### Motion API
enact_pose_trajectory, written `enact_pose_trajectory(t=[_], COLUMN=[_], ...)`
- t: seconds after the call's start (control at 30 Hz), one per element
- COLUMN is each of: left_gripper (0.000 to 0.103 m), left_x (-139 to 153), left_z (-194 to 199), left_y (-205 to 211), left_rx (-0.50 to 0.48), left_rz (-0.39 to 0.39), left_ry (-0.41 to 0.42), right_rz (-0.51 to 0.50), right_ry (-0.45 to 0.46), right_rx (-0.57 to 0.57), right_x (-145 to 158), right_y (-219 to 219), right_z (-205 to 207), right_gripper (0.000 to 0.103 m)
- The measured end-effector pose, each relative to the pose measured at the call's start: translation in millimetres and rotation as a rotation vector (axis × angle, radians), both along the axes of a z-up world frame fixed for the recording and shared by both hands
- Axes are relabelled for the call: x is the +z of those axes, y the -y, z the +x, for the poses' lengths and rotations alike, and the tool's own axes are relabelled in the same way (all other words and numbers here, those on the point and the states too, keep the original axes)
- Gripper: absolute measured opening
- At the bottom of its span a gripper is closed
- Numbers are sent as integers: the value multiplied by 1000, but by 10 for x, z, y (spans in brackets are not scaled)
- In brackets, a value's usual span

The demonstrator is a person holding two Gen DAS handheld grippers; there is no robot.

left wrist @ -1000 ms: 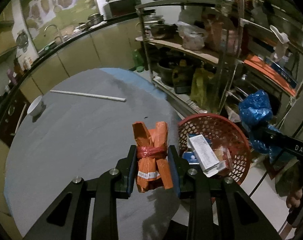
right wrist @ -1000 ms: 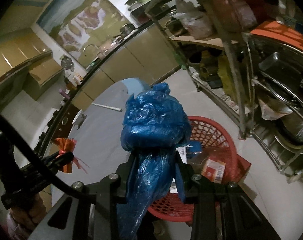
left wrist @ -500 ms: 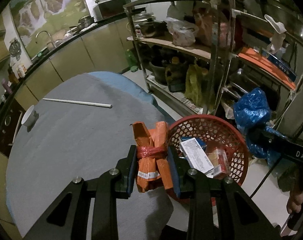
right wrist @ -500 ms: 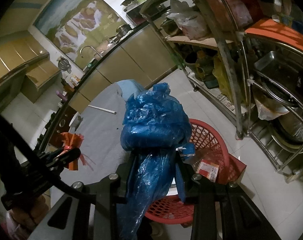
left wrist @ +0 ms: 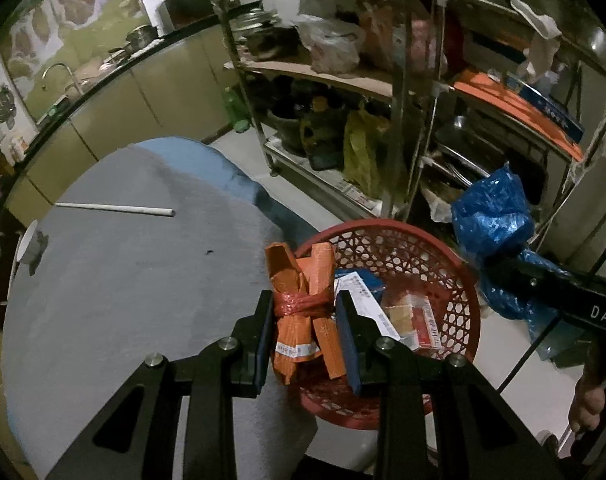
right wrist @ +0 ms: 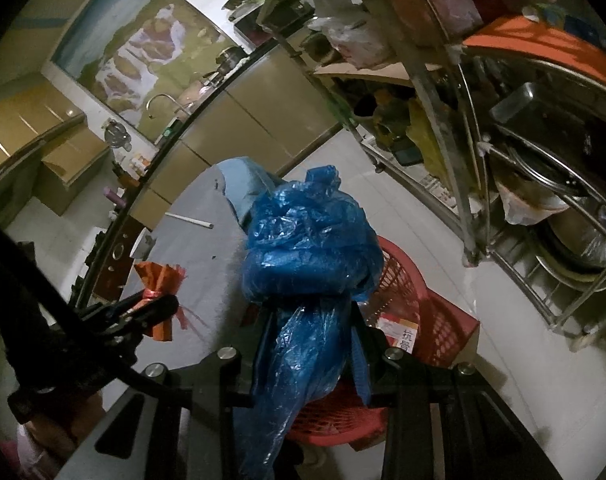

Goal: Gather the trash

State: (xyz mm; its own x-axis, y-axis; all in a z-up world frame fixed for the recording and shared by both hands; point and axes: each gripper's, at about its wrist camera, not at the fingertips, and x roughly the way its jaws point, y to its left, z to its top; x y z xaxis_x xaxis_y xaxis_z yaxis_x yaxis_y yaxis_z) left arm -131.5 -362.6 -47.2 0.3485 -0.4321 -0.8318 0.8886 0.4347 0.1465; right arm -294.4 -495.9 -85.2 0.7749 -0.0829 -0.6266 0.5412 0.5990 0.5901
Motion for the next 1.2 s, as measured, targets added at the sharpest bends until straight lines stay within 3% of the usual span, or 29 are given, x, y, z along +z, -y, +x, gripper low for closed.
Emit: enact_pose_trajectory(t=[0.37,0.4,0.5,0.63,0.77,0.87,1.0,1.2], left_gripper=[33,35,55,59,69,69,69,73], left_x=[-194,-190,-129,21,144,170,225,431], left_z=[33,55,131,256,364,445,539,604], left_y=[138,124,30,-164,-415,-584,-785,-1166], left_rx=[-33,-34,-28,-14,24,59,121,205], left_rz=[27,22,-19,-86,-115,-114,-114,-137], left_ry=[-80,-90,-106,-113,-69,-53,-16,87], right_rz=[78,80,100,159,232,193,150,64], right_ry=[-4,-4,-1,-33,-78,-128,-144,-80], right_rx=[24,30,45,65,74,98,94,76], right_x=[-210,-217,-263,-401,-576,-576,-484,-83], right_y=[77,74,68,37,-27,-122,-212,-350], right_z=[93,124,228,419,566,618,576,492], right_gripper=[36,36,38,40,56,63,63,63])
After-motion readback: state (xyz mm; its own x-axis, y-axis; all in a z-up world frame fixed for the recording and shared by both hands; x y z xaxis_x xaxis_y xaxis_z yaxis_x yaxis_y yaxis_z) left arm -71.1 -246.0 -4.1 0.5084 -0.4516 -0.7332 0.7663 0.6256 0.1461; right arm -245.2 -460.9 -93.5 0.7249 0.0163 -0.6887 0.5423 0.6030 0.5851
